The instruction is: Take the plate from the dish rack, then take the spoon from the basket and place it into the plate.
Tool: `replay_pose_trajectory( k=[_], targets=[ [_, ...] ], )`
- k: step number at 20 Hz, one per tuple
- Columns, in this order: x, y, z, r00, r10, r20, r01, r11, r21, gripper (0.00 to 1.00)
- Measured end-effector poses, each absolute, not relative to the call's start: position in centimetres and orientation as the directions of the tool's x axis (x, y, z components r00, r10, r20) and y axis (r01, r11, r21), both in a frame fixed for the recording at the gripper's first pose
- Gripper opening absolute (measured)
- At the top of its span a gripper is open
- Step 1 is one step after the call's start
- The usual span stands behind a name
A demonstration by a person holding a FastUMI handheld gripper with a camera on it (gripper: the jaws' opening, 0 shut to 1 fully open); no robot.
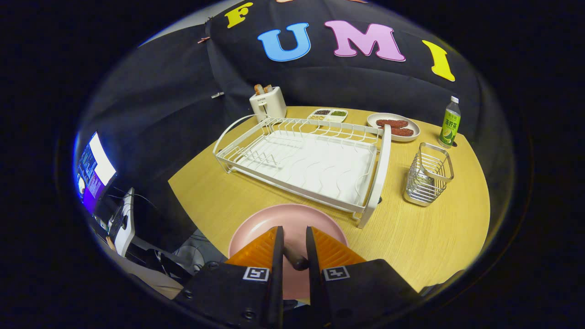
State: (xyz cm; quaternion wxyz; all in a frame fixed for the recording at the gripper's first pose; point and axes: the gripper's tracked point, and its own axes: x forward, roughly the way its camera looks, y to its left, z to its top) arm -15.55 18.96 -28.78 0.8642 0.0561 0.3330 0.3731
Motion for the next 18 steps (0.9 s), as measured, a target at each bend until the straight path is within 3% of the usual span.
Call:
replay_pose_trajectory(
  k=[1,4,8,13,17,18],
  targets=[
    [-15.6,18.9,-29.2,0.497,0.676,-0.545,-0.609,0.719,0.336,0.33],
    [-15.7,18.5,-30.1,0.491,0.661,-0.567,-0.599,0.729,0.331,0.32],
    [-15.1,18.4,-29.3,0.513,0.650,-0.561,-0.561,0.748,0.354,0.46],
    [-14.1,17.8,-27.1,0.547,0.646,-0.532,-0.538,0.758,0.367,0.81],
    [-12.9,16.6,-23.9,0.592,0.642,-0.487,-0.524,0.766,0.372,0.99],
    [-12.5,16.1,-22.9,0.608,0.639,-0.471,-0.521,0.769,0.370,0.99]
  ],
)
